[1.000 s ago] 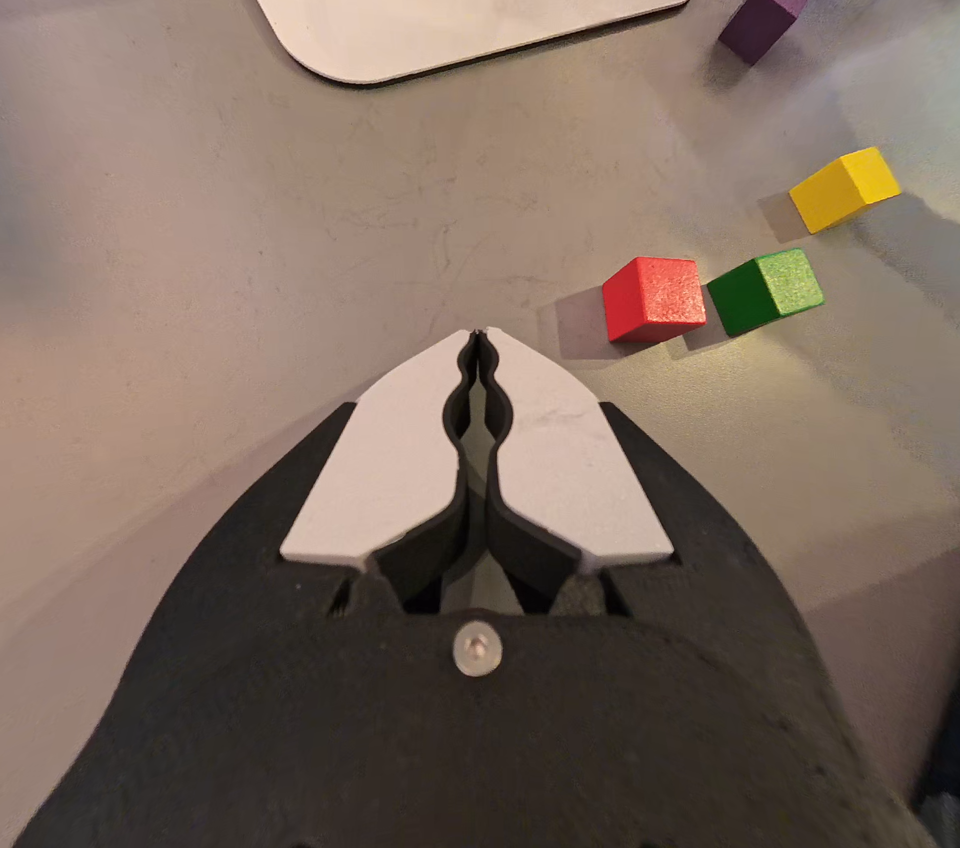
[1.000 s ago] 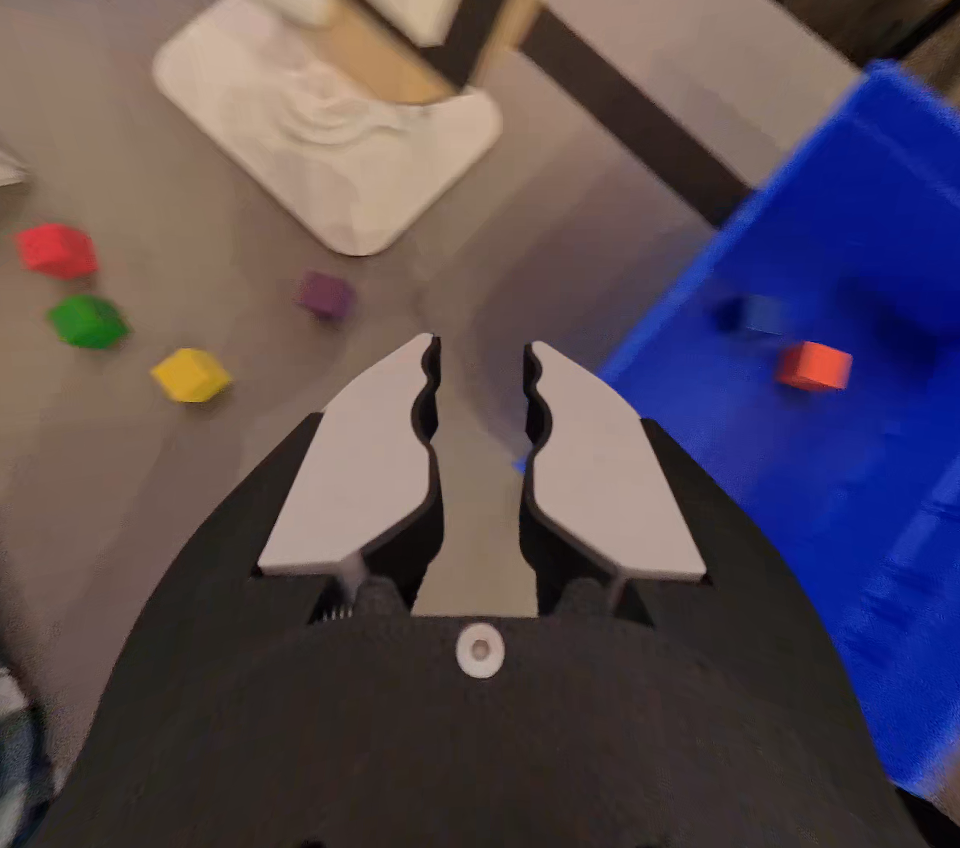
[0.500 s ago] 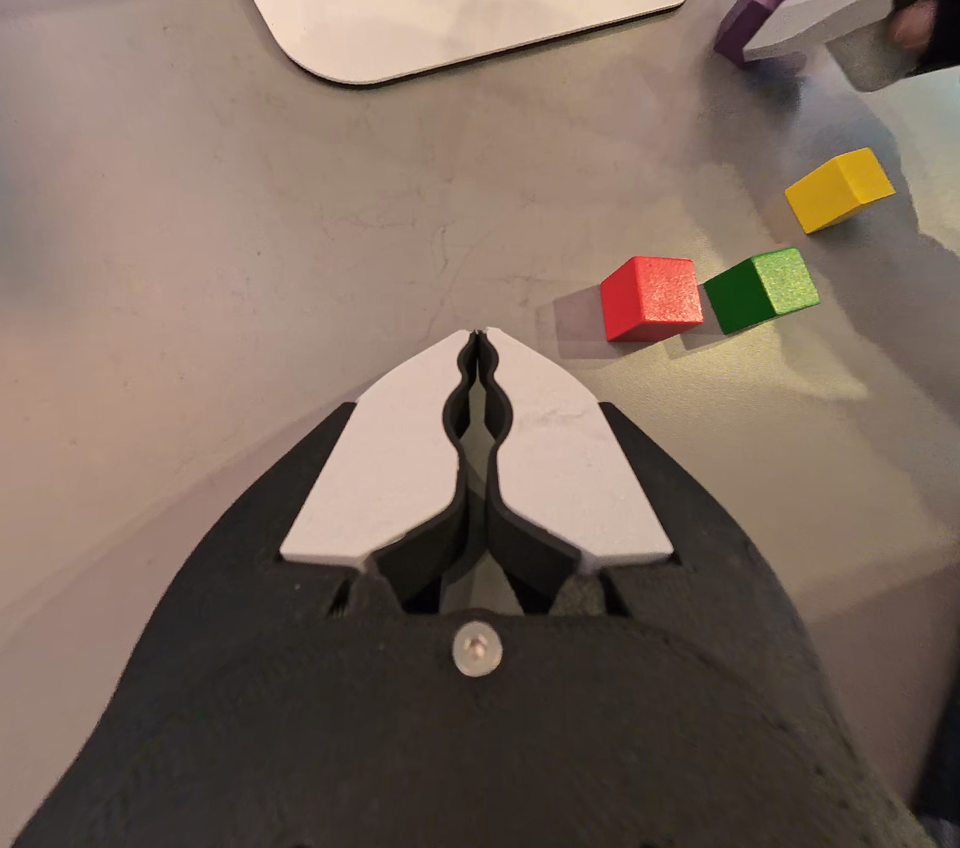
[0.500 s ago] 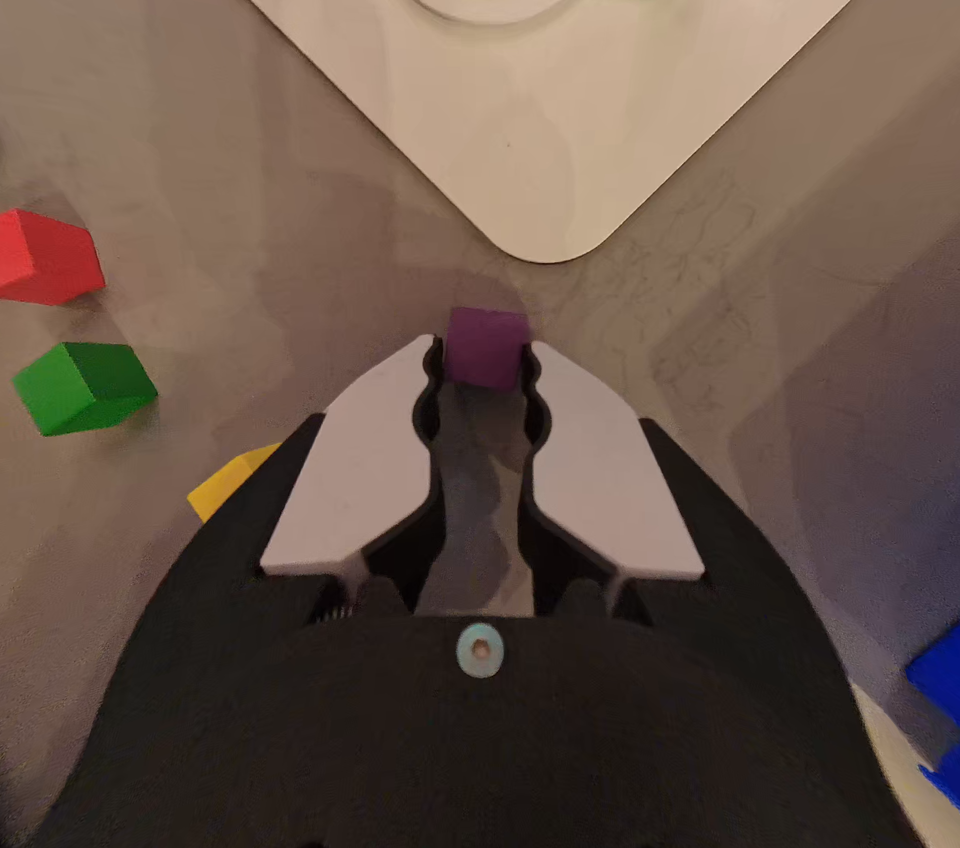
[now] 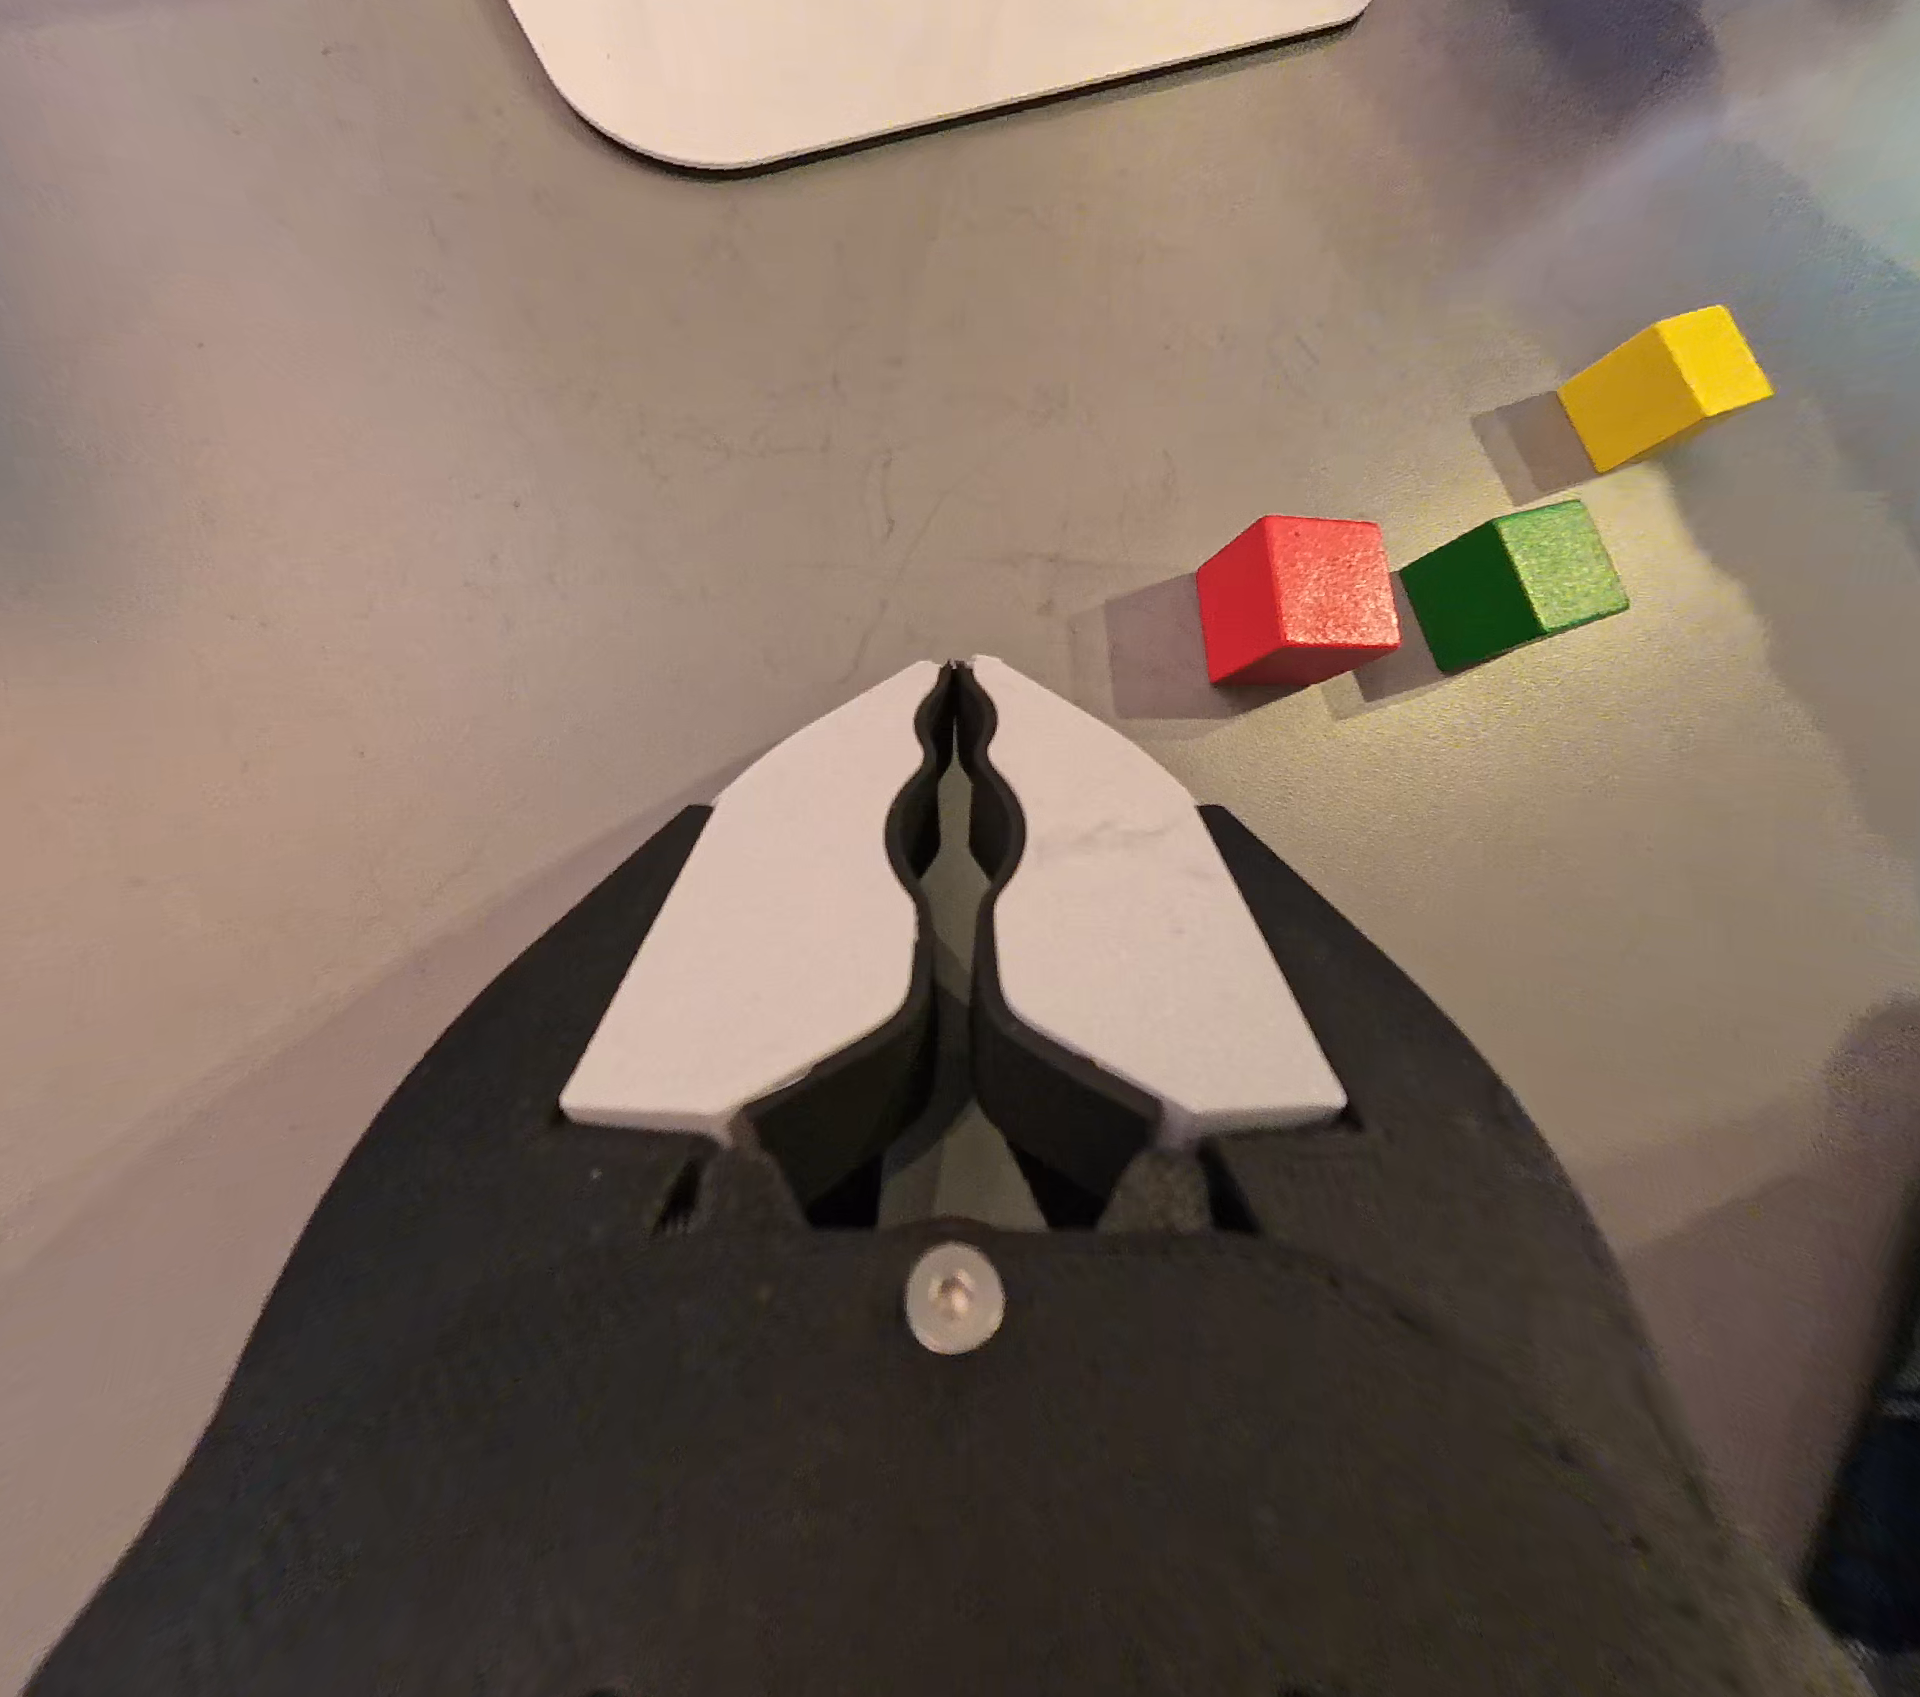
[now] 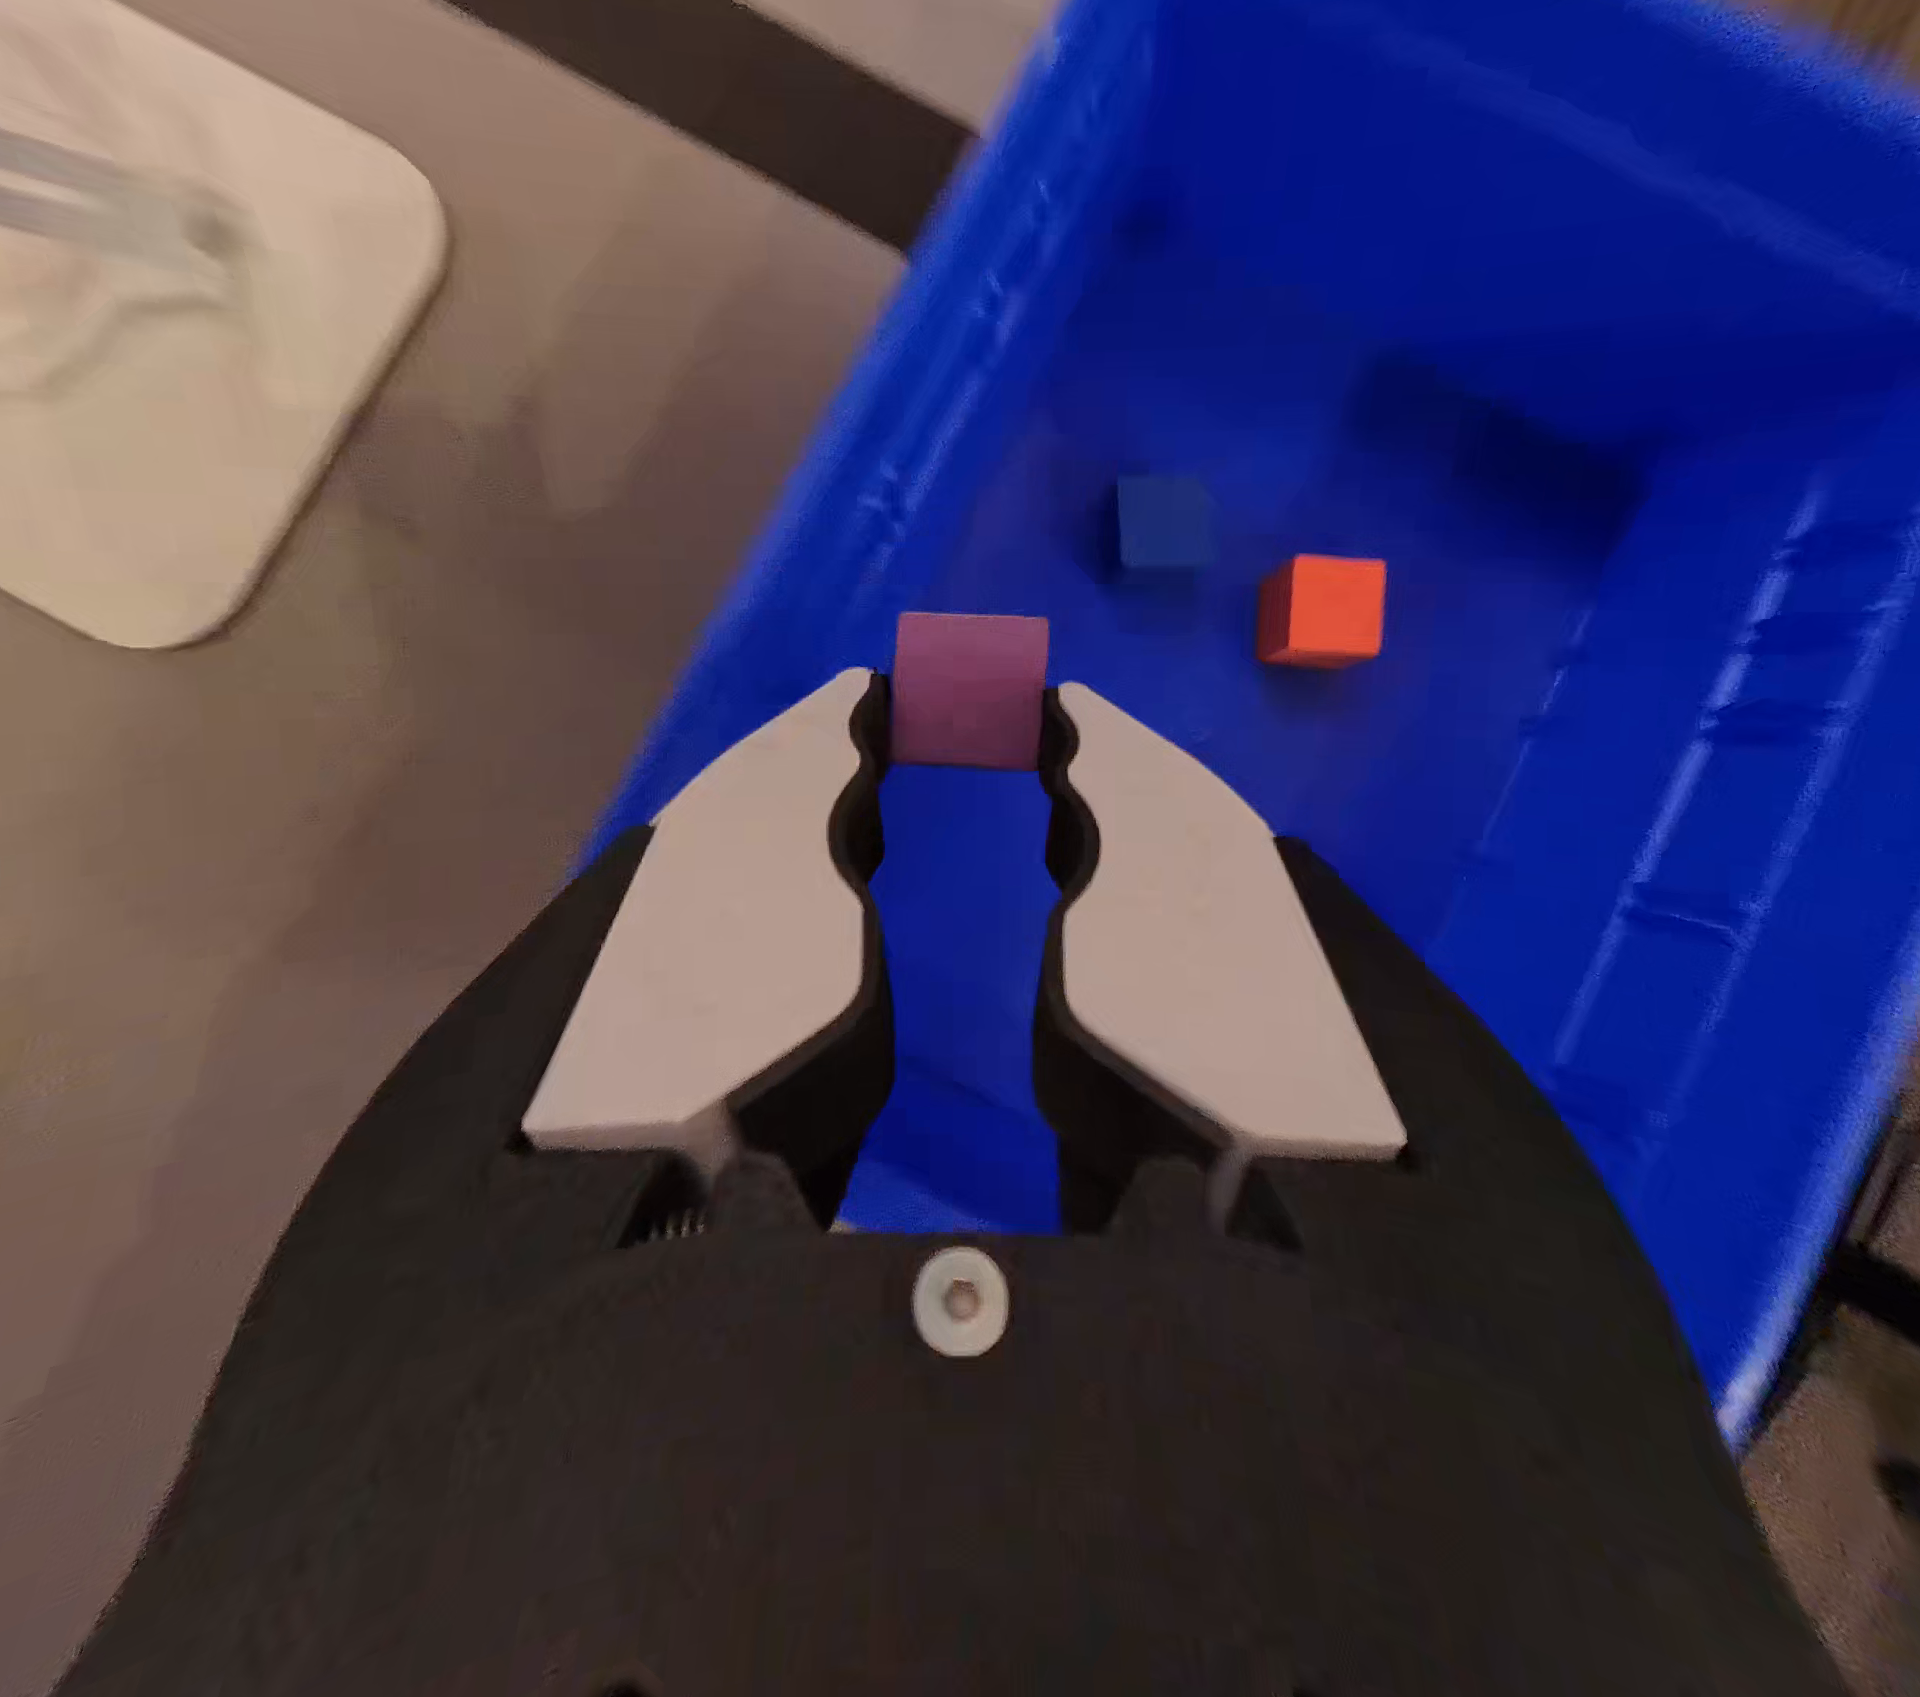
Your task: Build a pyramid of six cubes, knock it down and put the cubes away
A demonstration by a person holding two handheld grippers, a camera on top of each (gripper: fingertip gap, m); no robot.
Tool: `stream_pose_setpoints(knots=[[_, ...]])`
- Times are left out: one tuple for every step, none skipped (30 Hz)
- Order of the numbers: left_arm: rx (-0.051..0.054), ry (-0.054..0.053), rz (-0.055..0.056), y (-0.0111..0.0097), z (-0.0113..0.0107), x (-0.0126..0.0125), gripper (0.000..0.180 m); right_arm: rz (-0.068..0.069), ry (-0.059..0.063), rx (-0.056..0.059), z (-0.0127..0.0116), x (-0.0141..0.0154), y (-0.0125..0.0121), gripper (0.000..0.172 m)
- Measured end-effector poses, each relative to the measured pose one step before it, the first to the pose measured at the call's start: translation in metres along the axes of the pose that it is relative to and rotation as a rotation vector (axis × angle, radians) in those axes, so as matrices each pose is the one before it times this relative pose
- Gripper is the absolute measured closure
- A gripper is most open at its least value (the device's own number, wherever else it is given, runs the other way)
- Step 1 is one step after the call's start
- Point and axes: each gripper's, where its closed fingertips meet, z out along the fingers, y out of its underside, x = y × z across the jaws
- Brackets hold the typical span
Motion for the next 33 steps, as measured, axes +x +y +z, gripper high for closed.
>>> stream_pose_setpoints(knots=[[-0.0001,-0.0001,0.0003,0.00001,-0.00001,-0.00004,0.180,0.0180,-0.0131,-0.0477,0.01528,0.00904,0.00971,0.143],[-0.0002,-0.0007,0.0006,0.00001,0.00005,0.00000,0.180,0.0117,-0.0038,-0.0374,0.01415,0.00824,0.00782,0.143],[-0.0002,-0.0009,0.0006,0.00001,0.00004,-0.00003,0.180,0.0105,-0.0085,-0.0363,0.01233,0.00525,0.00690,0.143],[-0.0002,-0.0007,0.0006,0.00007,-0.00003,-0.00005,0.180,0.0110,-0.0126,-0.0297,0.00976,0.00277,0.00506,0.143],[-0.0002,-0.0008,0.0005,0.00001,0.00005,-0.00001,0.180,0.0044,-0.0064,-0.0136,0.00776,0.00191,0.00233,0.143],[-0.0003,-0.0012,0.0005,0.00002,0.00004,-0.00006,0.180,0.0007,0.0014,-0.0156,0.00705,0.00197,0.00256,0.143],[-0.0003,-0.0013,0.0010,0.00002,0.00004,-0.00012,0.180,-0.0023,0.0038,-0.0279,0.00688,0.00191,0.00439,0.143],[-0.0003,-0.0013,0.0012,0.00011,0.00001,0.00006,0.180,-0.0008,0.0029,-0.0294,0.00559,0.00164,0.00456,0.143],[-0.0002,-0.0009,0.0006,-0.00003,0.00006,-0.00012,0.180,0.0035,0.0021,-0.0123,0.00194,0.00114,0.00225,0.137],[0.0000,-0.0001,-0.0002,0.00000,0.00000,0.00001,0.180,0.0042,0.0034,0.0116,-0.00303,0.00036,-0.00084,0.131],[0.0001,0.0003,-0.0005,0.00000,-0.00005,-0.00005,0.180,0.0030,0.0092,0.0198,-0.00838,-0.00019,-0.00175,0.129],[0.0001,0.0001,-0.0003,-0.00005,0.00002,-0.00005,0.180,-0.0054,0.0153,0.0296,-0.01372,-0.00133,-0.00296,0.129],[-0.0001,-0.0004,0.0003,0.00001,-0.00001,-0.00007,0.180,-0.0116,0.0127,0.0454,-0.01865,-0.00449,-0.00496,0.130],[-0.0003,-0.0009,0.0009,0.00006,0.00003,0.00004,0.180,-0.0187,0.0022,0.0549,-0.02170,-0.00912,-0.00663,0.132],[-0.0002,-0.0009,0.0008,0.00001,0.00004,-0.00005,0.180,-0.0371,-0.0150,0.0540,-0.02285,-0.01567,-0.00748,0.135],[0.0000,-0.0002,-0.0002,-0.00004,0.00002,-0.00010,0.180,-0.0680,-0.0272,0.0551,-0.02211,-0.02185,-0.00888,0.140],[0.0002,0.0005,-0.0010,-0.00005,-0.00003,-0.00009,0.180,-0.0876,-0.0360,0.0515,-0.01863,-0.02645,-0.00973,0.145],[0.0000,0.0000,-0.0004,-0.00004,0.00002,-0.00007,0.180,-0.0879,-0.0656,0.0382,-0.01212,-0.03200,-0.00910,0.145],[-0.0002,-0.0008,0.0008,0.00001,0.00004,-0.00003,0.180,-0.0698,-0.0951,0.0185,-0.00346,-0.03601,-0.00692,0.142],[-0.0002,-0.0009,0.0010,0.00001,0.00004,-0.00006,0.180,-0.0510,-0.1009,-0.0010,0.00506,-0.03569,-0.00375,0.137],[0.0000,0.0001,-0.0001,0.00006,-0.00007,-0.00002,0.180,-0.0392,-0.0736,-0.0193,0.01198,-0.02975,0.00019,0.132],[0.0004,0.0012,-0.0010,-0.00007,-0.00002,0.00001,0.180,-0.0347,-0.0636,-0.0309,0.01640,-0.02614,0.00285,0.129],[0.0003,0.0009,-0.0007,-0.00002,-0.00004,0.00003,0.180,-0.0372,-0.0574,-0.0284,0.01920,-0.02285,0.00313,0.125],[0.0000,0.0001,0.0002,-0.00004,0.00001,-0.00009,0.180,-0.0402,-0.0385,-0.0270,0.02036,-0.01777,0.00333,0.121],[-0.0002,-0.0003,0.0007,0.00007,-0.00003,0.00000,0.180,-0.0399,-0.0315,-0.0267,0.01933,-0.01452,0.00291,0.117],[0.0000,-0.0001,0.0005,0.00000,0.00000,-0.00005,0.180,-0.0373,-0.0290,-0.0180,0.01740,-0.01211,0.00085,0.116],[0.0001,0.0003,0.0000,-0.00001,0.00001,0.00004,0.180,-0.0324,-0.0199,-0.0162,0.01508,-0.00843,0.00075,0.116],[0.0001,0.0006,-0.0002,0.00000,-0.00005,-0.00003,0.180,-0.0227,-0.0100,-0.0241,0.01259,-0.00463,0.00194,0.117],[0.0000,0.0003,0.0004,0.00000,0.00000,0.00002,0.180,-0.0151,-0.0106,-0.0273,0.01026,-0.00273,0.00267,0.120],[0.0000,0.0000,0.0007,0.00004,-0.00001,0.00004,0.180,-0.0120,-0.0141,-0.0212,0.00814,-0.00217,0.00255,0.123],[0.0000,0.0000,0.0005,0.00005,-0.00007,-0.00007,0.180,-0.0053,-0.0090,-0.0156,0.00634,-0.00029,0.00263,0.129],[0.0001,0.0002,0.0004,0.00003,-0.00001,0.00008,0.180,-0.0004,-0.0080,-0.0195,0.00435,0.00034,0.00348,0.144],[0.0000,0.0002,0.0003,-0.00007,-0.00007,0.00002,0.180,-0.0004,-0.0071,-0.0090,0.00102,0.00054,0.00161,0.145]])
